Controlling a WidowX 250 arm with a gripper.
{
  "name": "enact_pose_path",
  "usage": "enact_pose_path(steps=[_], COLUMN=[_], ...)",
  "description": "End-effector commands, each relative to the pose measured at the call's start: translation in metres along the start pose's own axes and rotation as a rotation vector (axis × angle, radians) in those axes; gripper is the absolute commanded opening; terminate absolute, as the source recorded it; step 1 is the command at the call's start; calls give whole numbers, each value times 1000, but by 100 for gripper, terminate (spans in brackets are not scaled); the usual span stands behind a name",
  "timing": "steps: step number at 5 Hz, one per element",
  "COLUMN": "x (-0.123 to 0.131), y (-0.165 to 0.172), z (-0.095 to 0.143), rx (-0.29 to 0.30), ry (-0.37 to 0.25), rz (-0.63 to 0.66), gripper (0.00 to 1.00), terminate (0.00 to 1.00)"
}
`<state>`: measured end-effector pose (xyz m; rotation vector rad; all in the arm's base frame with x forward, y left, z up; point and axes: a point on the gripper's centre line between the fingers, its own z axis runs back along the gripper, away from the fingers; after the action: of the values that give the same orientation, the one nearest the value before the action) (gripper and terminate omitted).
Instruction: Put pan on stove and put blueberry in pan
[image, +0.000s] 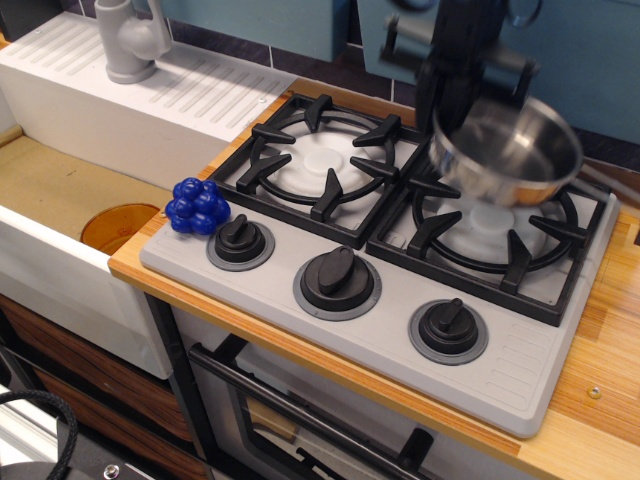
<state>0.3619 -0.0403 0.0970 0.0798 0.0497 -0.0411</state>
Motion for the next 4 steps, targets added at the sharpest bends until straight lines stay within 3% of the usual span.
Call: enact_pose_path(steps=[1,2,4], x=[11,11,8], y=[30,58,100], z=[69,76,68], rx=[13,17,11], ry=[-59,-47,-45], rz=[-58,-97,-125], gripper=[0,0,0], terminate=[0,0,0])
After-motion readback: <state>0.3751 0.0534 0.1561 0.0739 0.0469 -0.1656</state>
